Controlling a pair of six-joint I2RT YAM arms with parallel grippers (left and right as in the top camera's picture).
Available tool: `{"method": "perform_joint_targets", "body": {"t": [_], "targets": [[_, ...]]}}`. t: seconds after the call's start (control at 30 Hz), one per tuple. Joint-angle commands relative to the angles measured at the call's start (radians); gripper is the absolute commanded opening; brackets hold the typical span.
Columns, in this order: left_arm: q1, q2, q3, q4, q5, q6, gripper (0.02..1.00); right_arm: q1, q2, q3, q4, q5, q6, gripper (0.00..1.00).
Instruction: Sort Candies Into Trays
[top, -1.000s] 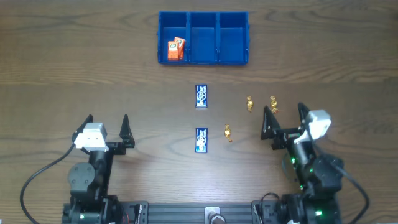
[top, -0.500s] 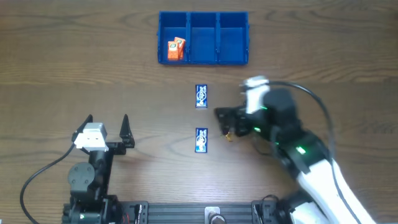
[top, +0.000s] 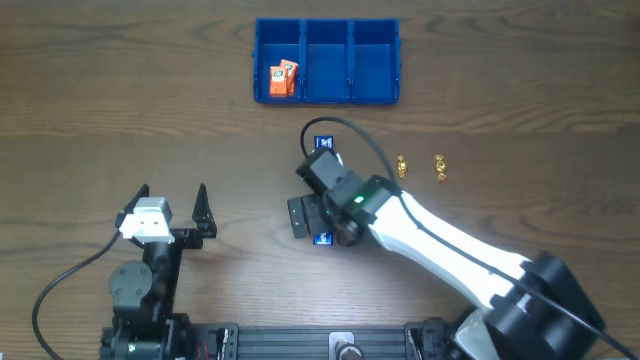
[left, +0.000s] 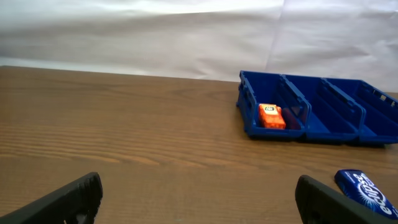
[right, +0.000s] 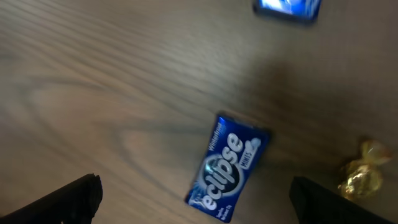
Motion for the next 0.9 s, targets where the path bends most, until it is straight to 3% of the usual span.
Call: {"method": "perform_joint_targets", "body": {"t": [0.03,0.47,0.77,0.9], "targets": [[0.003,-0.006,-0.014,-0.043,0.010,0.003,0.998,0.026,0.085,0.023,-0.023,0.102,0.129,0.998],[0.003,-0.006,-0.014,-0.043,0.010,0.003,0.998,0.045,0.217,0.023,0.027,0.101,0.191,0.976],[0.003,-0.006,-0.014,-0.043,0.010,0.003,0.996,0.053,0.218,0.023,0.037,0.102,0.199,0.660],[0.003,-0.006,-0.014,-0.043,0.010,0.003,0.996,0.053,0.218,0.023,0.037,0.102,0.199,0.573]]}}
